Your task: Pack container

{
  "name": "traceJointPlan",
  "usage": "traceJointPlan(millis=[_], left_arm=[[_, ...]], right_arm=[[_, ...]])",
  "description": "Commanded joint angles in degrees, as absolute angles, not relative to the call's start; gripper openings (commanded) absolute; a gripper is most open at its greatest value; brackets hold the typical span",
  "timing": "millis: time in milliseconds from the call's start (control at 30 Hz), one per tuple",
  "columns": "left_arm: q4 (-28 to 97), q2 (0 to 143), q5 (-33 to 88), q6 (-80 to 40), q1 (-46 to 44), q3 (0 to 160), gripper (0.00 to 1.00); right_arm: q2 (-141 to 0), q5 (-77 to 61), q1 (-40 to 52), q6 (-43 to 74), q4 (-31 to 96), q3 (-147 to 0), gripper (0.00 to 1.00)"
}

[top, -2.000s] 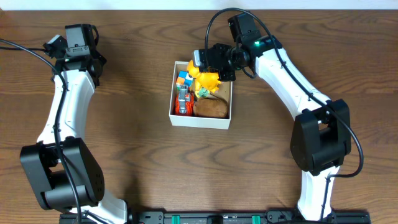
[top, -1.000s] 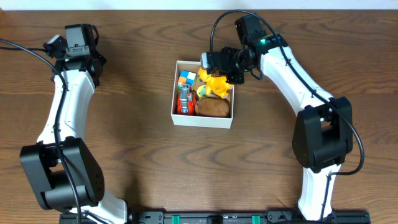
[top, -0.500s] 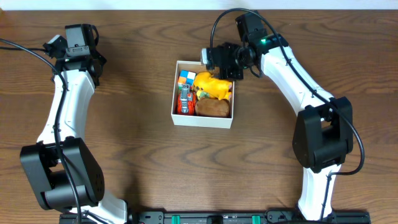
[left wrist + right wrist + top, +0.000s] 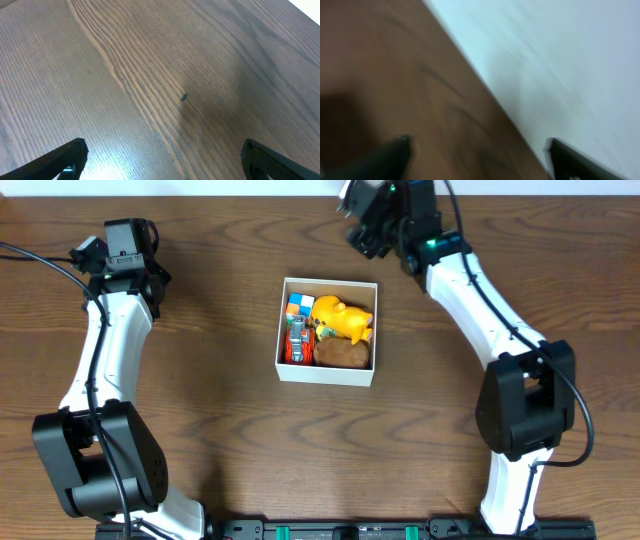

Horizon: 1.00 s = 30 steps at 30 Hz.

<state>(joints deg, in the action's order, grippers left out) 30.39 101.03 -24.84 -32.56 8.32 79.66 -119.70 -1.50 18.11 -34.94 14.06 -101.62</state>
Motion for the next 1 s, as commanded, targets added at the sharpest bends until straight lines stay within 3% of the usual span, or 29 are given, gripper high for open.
traceJointPlan(millis=[0, 100, 333, 967], left_arm=[[30.55, 99.59, -26.0, -31.81, 8.45, 80.97, 0.98], [30.55, 99.59, -26.0, -31.81, 8.45, 80.97, 0.98], [30.55, 99.59, -26.02, -31.79, 8.45, 80.97, 0.98], [30.55, 99.59, -26.0, -31.81, 8.45, 80.97, 0.98]], right_arm=[[-117.62, 18.33, 16.01, -29.17, 14.09, -102.39, 0.99], [-117.62, 23.29, 14.13, -28.08, 14.61, -102.39, 0.99], [-117.62, 30.37, 9.69, -12.99, 17.93, -102.39, 0.99], [-117.25, 29.34, 7.88, -12.88, 19.11, -102.37, 0.99]])
